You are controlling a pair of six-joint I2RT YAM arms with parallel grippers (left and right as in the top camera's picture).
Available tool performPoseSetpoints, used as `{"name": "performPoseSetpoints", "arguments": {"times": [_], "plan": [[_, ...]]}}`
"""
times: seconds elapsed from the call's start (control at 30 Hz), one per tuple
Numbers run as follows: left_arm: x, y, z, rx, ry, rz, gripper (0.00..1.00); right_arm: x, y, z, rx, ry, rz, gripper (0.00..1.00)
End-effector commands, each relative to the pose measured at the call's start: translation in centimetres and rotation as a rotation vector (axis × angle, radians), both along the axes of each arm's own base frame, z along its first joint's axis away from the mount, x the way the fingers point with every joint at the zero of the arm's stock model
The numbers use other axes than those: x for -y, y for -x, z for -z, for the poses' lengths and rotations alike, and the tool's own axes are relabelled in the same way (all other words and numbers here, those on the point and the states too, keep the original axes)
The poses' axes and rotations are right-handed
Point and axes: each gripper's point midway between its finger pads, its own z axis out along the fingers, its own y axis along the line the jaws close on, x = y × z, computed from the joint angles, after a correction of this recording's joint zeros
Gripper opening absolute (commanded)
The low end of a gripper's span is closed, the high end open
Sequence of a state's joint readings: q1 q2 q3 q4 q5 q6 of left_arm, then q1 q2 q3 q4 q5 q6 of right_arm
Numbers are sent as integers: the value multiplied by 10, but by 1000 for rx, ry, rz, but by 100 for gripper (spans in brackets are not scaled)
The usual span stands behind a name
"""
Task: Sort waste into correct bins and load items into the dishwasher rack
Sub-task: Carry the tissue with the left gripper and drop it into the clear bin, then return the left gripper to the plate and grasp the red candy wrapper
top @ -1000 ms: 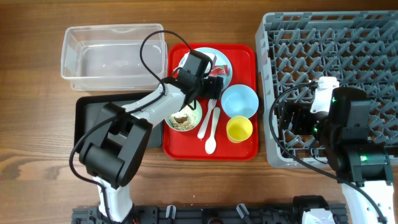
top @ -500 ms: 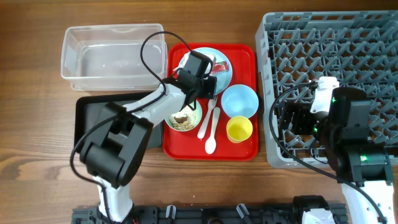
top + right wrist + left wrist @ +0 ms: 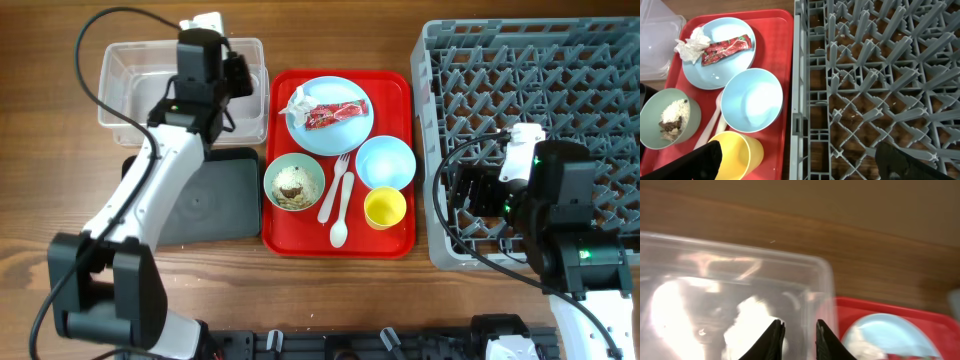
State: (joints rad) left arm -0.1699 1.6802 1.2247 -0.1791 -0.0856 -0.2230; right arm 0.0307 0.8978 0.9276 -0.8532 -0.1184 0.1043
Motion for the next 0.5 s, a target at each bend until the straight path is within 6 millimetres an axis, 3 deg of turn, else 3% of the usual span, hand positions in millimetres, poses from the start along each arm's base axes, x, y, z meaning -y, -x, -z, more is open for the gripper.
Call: {"name": "performPoseSetpoints", "arguments": {"times": [0.0, 0.03, 0.13, 0.2, 0.3, 0.4, 0.47], "plan": [[-15, -3, 18, -38, -15, -38, 42, 2, -3, -9, 22, 1, 9, 100], [-11, -5, 13, -21, -9, -28, 53, 2, -3, -9, 23, 1, 9, 100], [22, -1, -5, 23, 36, 81, 54, 1, -3, -10, 25, 1, 9, 100], [52, 6, -5, 12, 65, 168, 59, 2, -3, -10, 25, 1, 9, 100], [85, 16, 10, -29, 57, 235, 63, 1, -3, -10, 24, 0, 10, 100], [116, 24, 40, -87, 38, 301, 68, 2, -3, -9, 23, 0, 10, 100], [125, 27, 65, -130, -5, 329, 70, 2, -2, -9, 20, -4, 14, 100]]}}
